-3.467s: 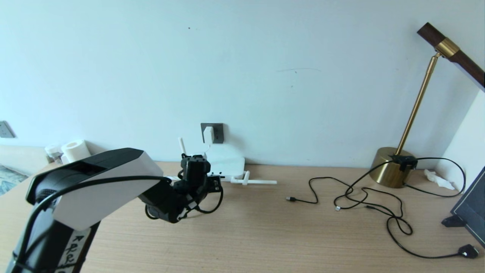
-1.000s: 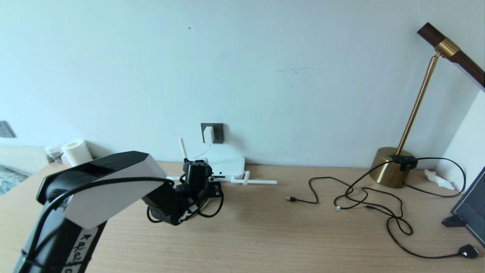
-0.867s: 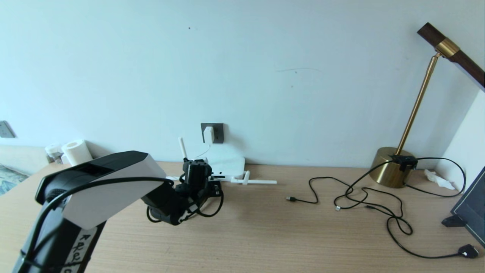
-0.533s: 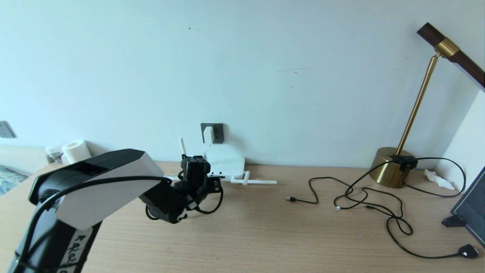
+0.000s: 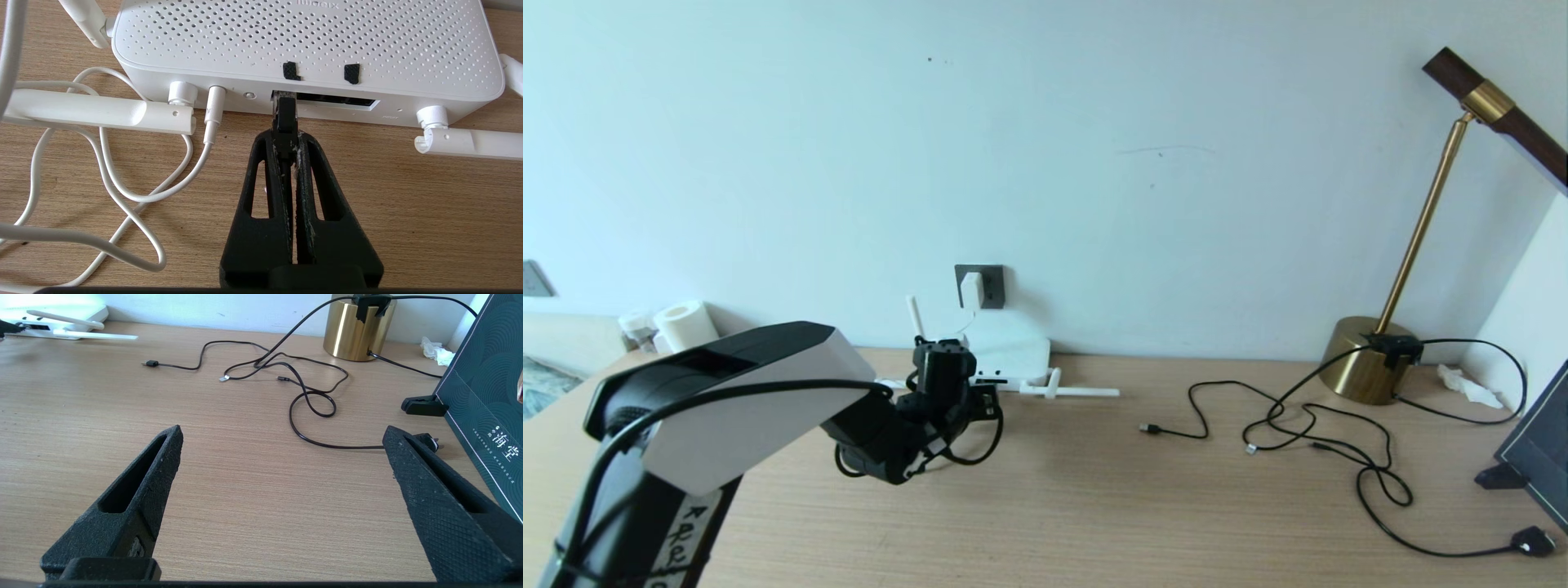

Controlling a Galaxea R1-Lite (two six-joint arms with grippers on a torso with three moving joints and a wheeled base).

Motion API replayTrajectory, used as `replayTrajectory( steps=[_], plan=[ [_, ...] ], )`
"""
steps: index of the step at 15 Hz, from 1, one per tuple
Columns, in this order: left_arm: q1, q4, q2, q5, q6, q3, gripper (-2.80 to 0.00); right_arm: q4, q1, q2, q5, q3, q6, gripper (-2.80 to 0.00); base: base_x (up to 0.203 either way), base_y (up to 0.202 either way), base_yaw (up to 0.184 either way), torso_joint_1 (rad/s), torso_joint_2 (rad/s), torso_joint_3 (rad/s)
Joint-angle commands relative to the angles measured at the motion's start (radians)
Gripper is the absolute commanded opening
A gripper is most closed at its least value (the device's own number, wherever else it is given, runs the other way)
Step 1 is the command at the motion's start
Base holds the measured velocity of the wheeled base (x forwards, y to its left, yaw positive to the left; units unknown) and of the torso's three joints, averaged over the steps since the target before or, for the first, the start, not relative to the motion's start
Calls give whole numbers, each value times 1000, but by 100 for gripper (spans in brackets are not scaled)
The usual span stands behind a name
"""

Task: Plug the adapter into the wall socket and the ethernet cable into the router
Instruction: Align cable and router interface

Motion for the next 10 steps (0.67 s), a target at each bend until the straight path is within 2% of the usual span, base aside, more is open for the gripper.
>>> replayTrajectory(
  steps=[1, 10],
  plan=[
    [0, -3, 4, 2, -1, 0, -280, 0, 1, 2, 0, 0, 0, 0, 0, 0, 0, 0, 0, 0],
    [0, -3, 10, 2, -1, -6, -280, 0, 1, 2, 0, 0, 0, 0, 0, 0, 0, 0, 0, 0]
  ],
)
